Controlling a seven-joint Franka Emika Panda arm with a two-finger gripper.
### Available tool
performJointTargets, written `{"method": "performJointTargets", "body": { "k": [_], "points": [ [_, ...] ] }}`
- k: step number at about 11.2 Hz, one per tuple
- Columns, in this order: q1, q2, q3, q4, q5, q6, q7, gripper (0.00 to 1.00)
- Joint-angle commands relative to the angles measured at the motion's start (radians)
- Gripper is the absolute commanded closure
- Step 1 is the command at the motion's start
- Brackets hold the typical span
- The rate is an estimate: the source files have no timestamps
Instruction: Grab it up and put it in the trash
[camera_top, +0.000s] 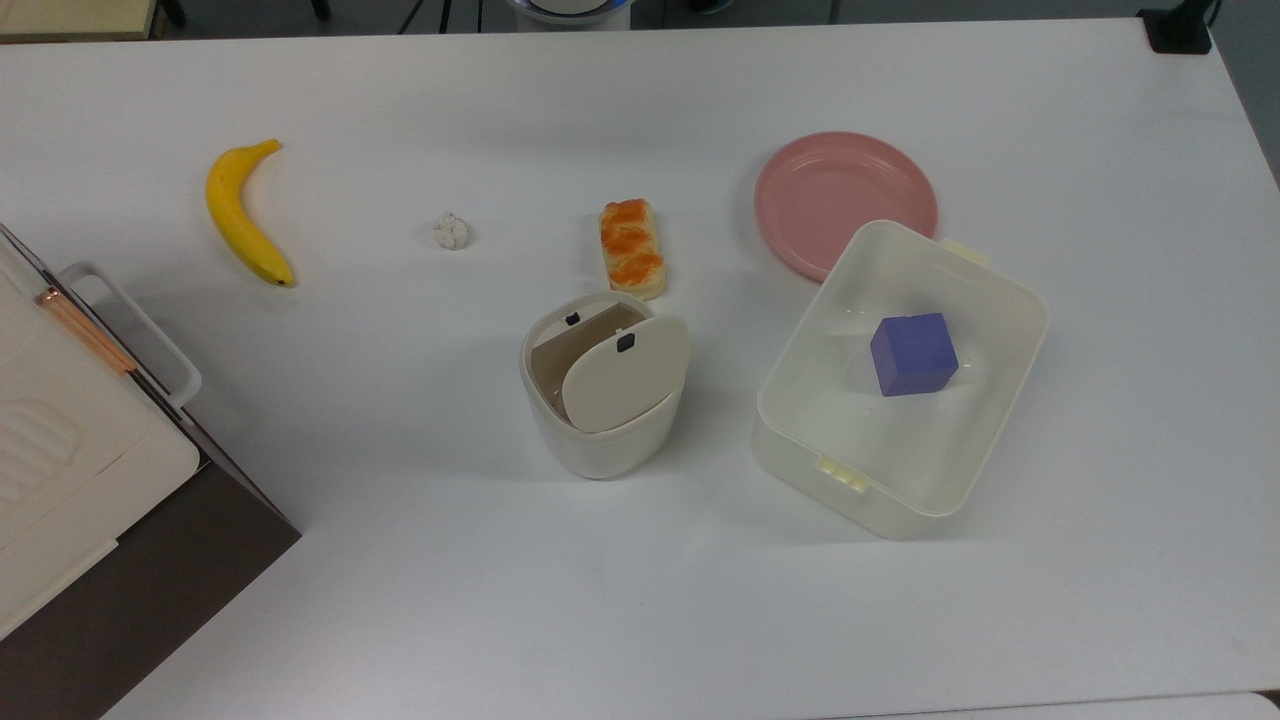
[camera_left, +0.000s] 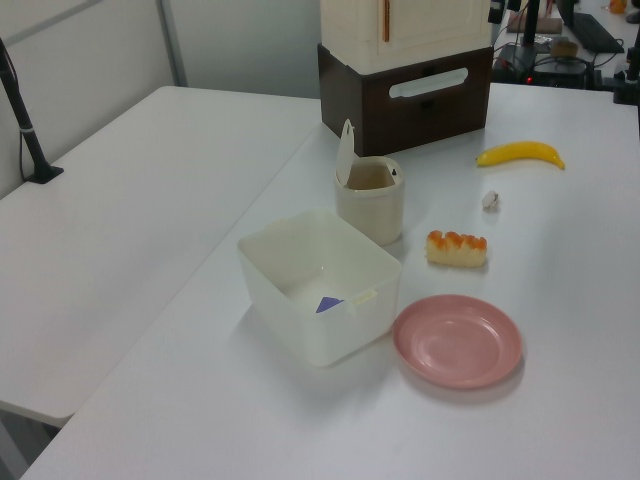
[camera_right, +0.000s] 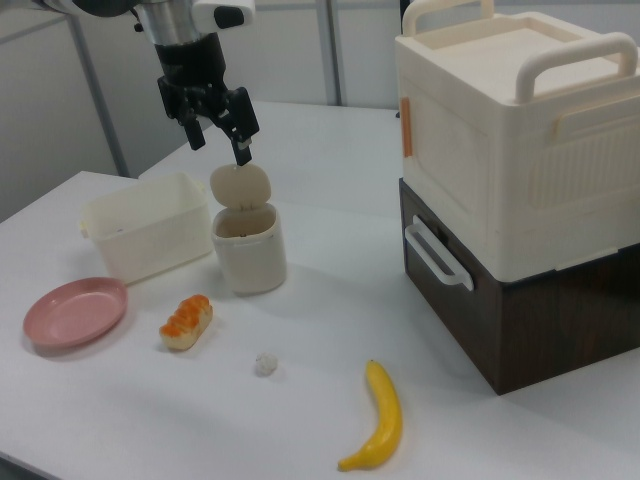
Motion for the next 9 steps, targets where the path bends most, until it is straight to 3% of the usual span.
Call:
{"method": "performJointTargets", "body": {
  "k": [1, 9],
  "points": [
    [0.013, -0.011, -0.013, -0.001, 0.017, -0.044, -0.009, 0.0],
    [0.015, -0.012, -0.005, 0.005, -0.003, -0.09, -0.012, 0.0]
  ]
}}
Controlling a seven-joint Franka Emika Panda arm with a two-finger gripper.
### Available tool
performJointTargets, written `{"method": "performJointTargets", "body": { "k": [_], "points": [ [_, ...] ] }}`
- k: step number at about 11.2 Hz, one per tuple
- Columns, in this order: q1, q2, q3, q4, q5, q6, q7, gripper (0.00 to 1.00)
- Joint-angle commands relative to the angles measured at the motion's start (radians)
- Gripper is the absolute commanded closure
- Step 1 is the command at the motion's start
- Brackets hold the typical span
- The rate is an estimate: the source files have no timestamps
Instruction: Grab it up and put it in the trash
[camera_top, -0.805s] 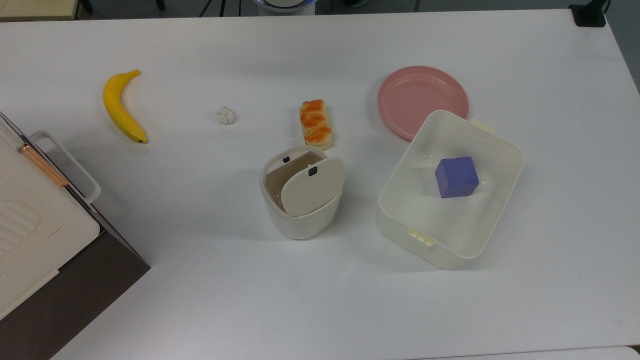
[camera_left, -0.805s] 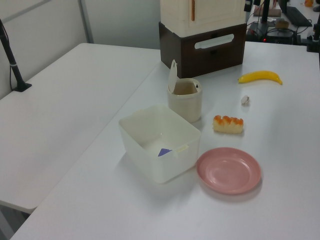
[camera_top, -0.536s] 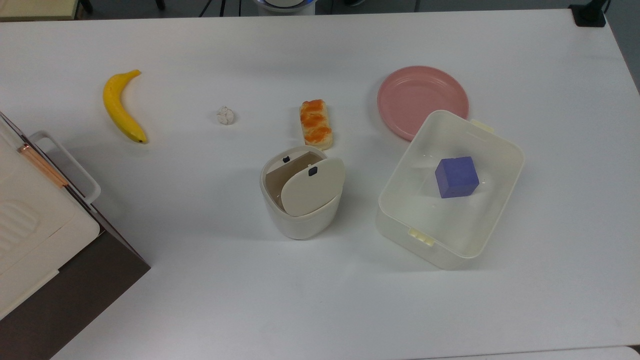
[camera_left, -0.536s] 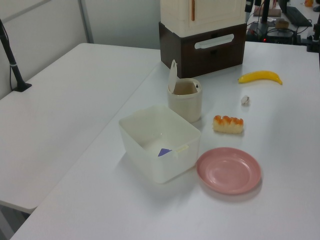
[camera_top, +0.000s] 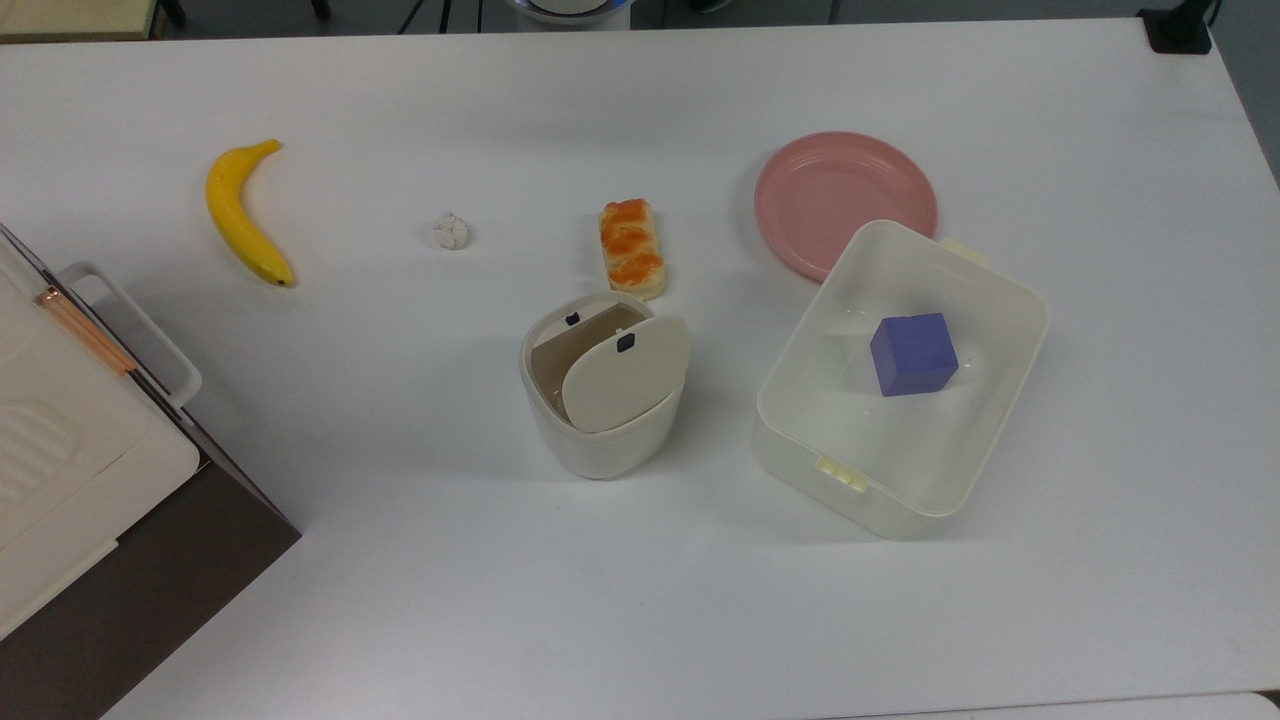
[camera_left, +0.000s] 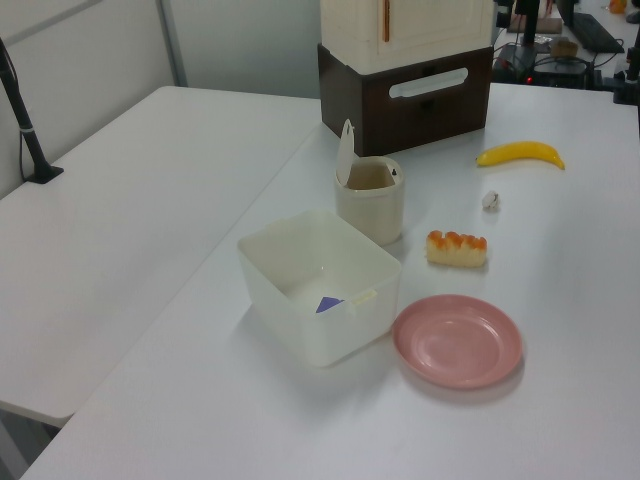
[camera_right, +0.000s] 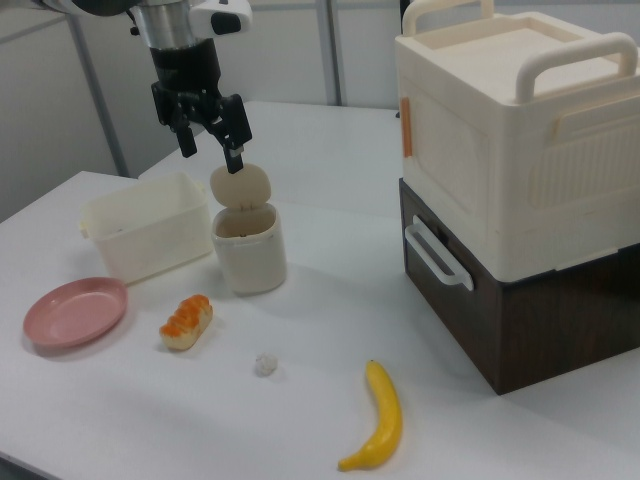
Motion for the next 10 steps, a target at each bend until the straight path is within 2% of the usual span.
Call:
{"method": "performJointTargets", "body": {
  "k": [1, 10],
  "points": [
    [0.016, -0.011, -0.007, 0.004, -0.004, -0.039, -0.013, 0.0],
    [0.016, -0.005, 0.0, 0.003, -0.073, -0.042, -0.01, 0.0]
  ]
}}
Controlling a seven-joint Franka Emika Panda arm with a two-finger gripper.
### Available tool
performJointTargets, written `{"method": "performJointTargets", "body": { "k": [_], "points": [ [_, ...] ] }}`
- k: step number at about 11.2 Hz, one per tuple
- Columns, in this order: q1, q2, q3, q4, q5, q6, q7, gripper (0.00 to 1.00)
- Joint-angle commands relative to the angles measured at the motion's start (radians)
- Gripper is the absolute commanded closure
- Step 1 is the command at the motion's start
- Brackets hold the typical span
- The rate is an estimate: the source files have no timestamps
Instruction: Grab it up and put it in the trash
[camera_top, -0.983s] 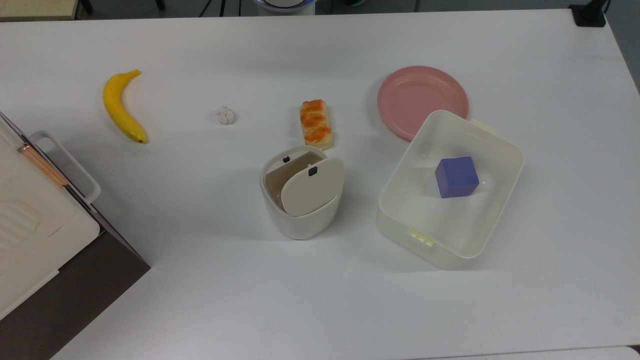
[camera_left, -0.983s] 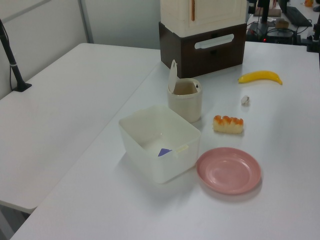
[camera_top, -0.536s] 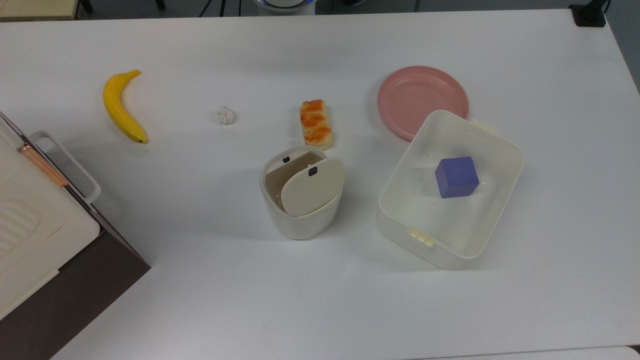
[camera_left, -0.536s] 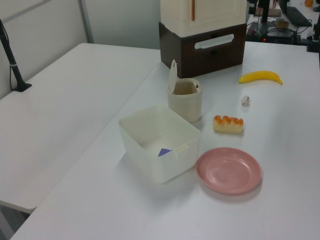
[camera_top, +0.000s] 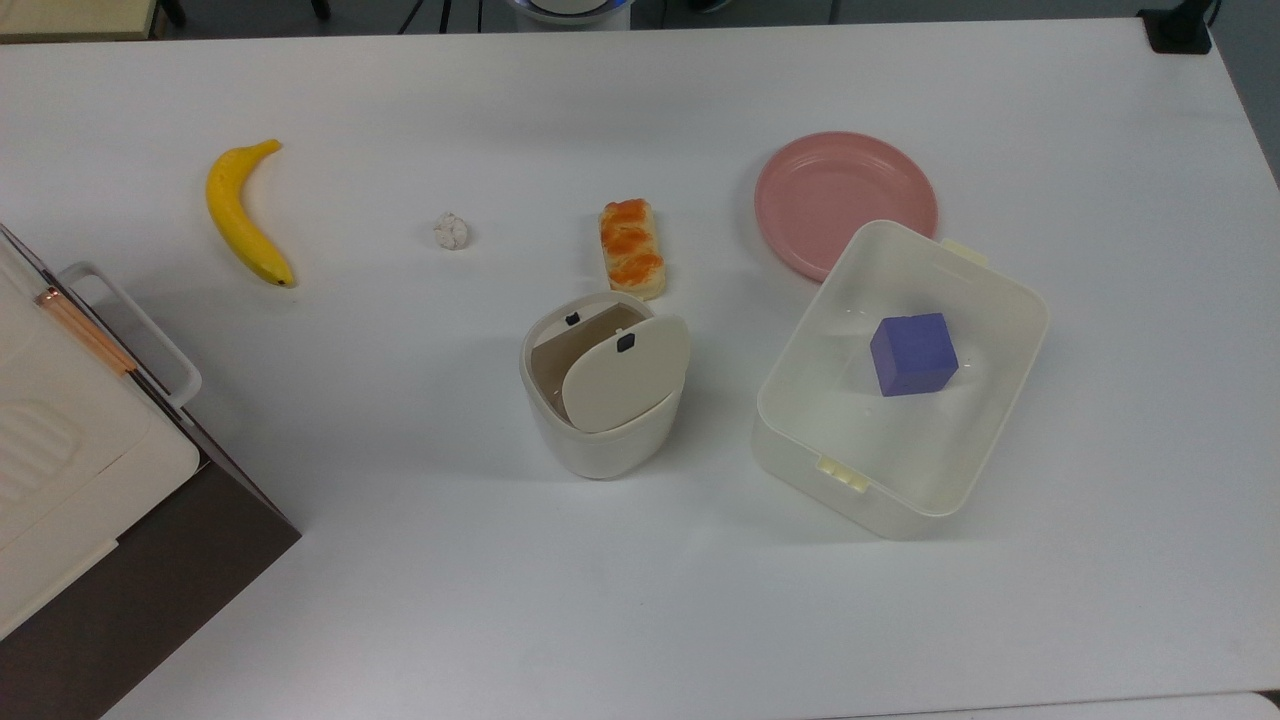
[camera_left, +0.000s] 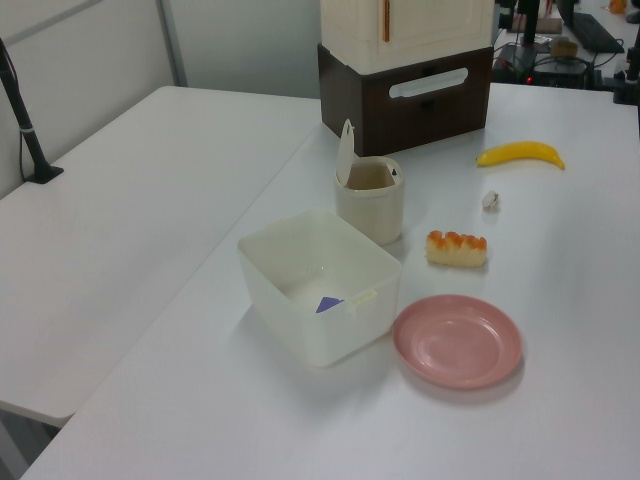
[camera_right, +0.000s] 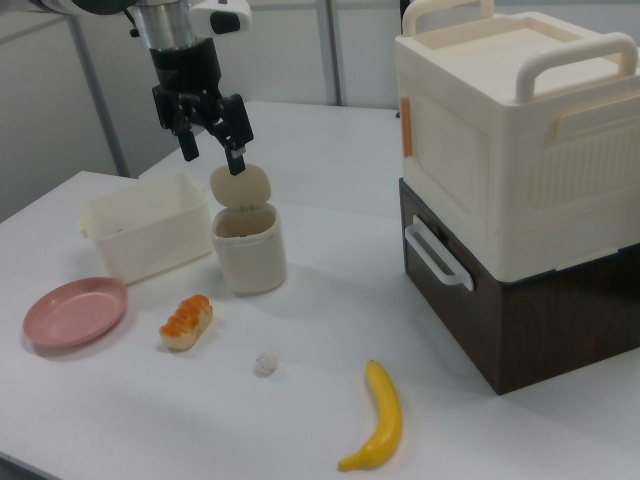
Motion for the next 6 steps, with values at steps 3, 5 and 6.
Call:
{"method": "performJointTargets", "body": {
  "k": [3, 5, 6],
  "points": [
    [0.017, -0.001, -0.003, 0.004, -0.048, -0.033, -0.003, 0.0],
    [0.017, -0.001, -0.003, 0.003, -0.086, -0.031, -0.005, 0.0],
    [0.017, 0.001, -0.003, 0.003, -0.088, -0.031, -0.008, 0.0]
  ]
}}
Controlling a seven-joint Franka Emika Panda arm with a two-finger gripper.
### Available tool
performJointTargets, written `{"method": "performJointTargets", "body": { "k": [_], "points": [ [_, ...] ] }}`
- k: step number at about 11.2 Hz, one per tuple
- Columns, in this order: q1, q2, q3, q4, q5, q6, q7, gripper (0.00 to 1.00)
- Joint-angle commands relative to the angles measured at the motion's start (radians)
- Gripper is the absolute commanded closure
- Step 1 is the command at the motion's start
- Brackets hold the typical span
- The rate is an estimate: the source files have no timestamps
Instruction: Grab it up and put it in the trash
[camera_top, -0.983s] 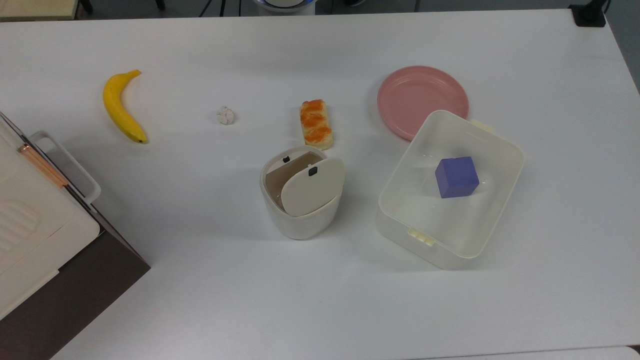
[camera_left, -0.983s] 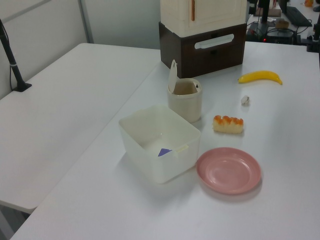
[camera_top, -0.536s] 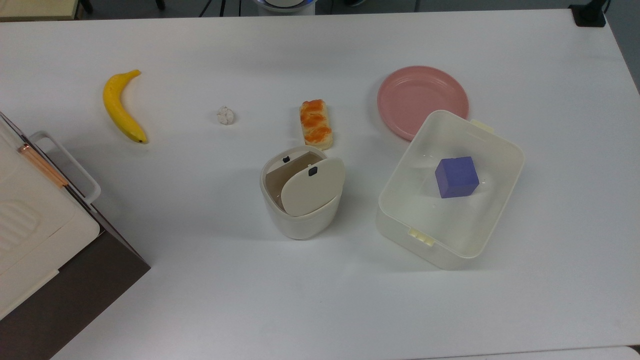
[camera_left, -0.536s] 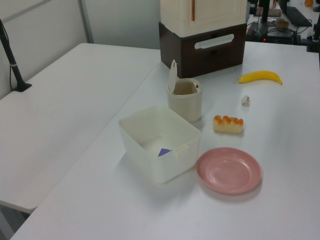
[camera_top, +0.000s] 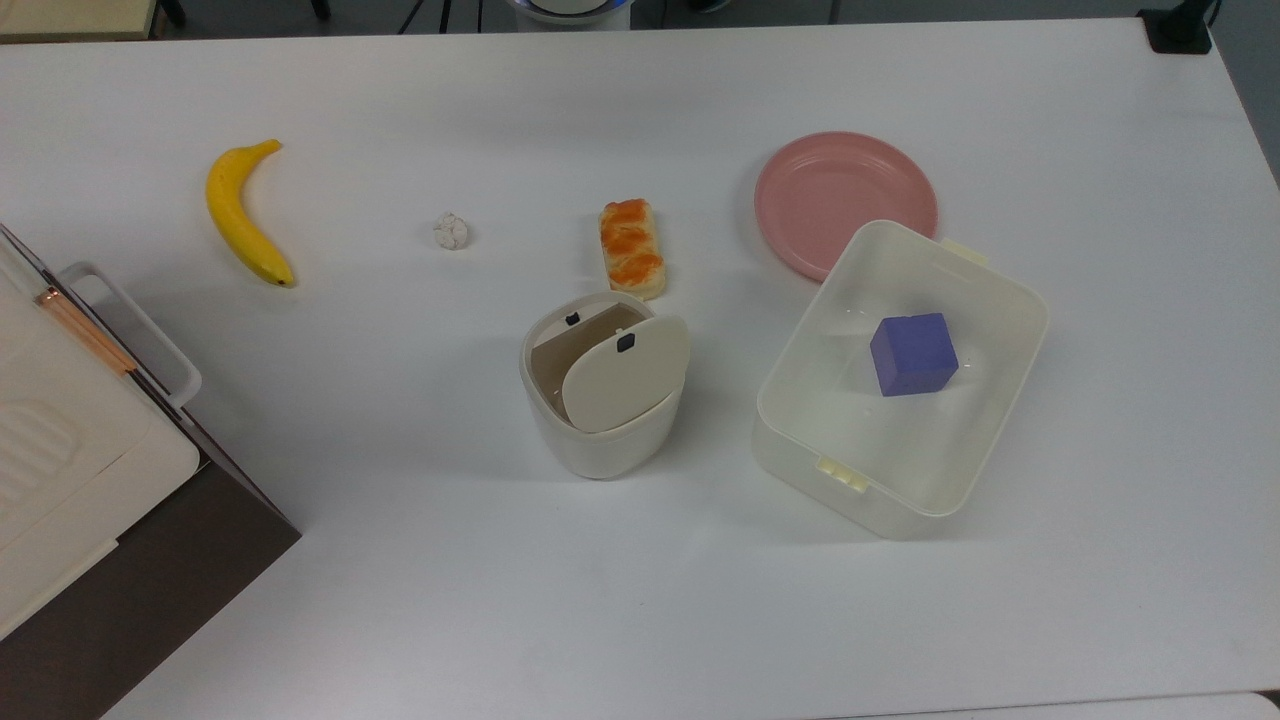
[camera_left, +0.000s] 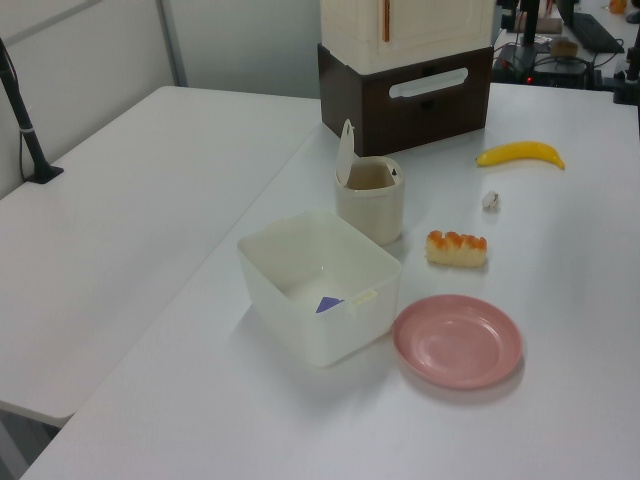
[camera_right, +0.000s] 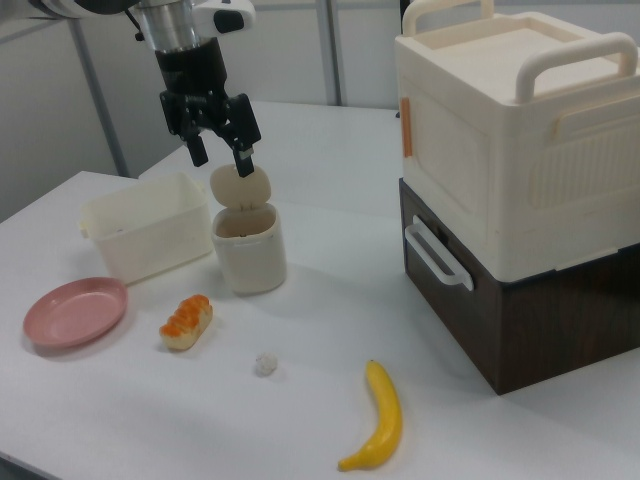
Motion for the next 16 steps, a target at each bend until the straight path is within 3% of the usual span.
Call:
{"method": "performJointTargets", "body": {
  "k": [1, 16],
  "points": [
    [0.014, -0.004, -0.003, 0.001, -0.025, -0.03, -0.012, 0.03],
    [0.016, -0.009, -0.003, -0.006, -0.017, -0.034, -0.012, 0.0]
  ]
}}
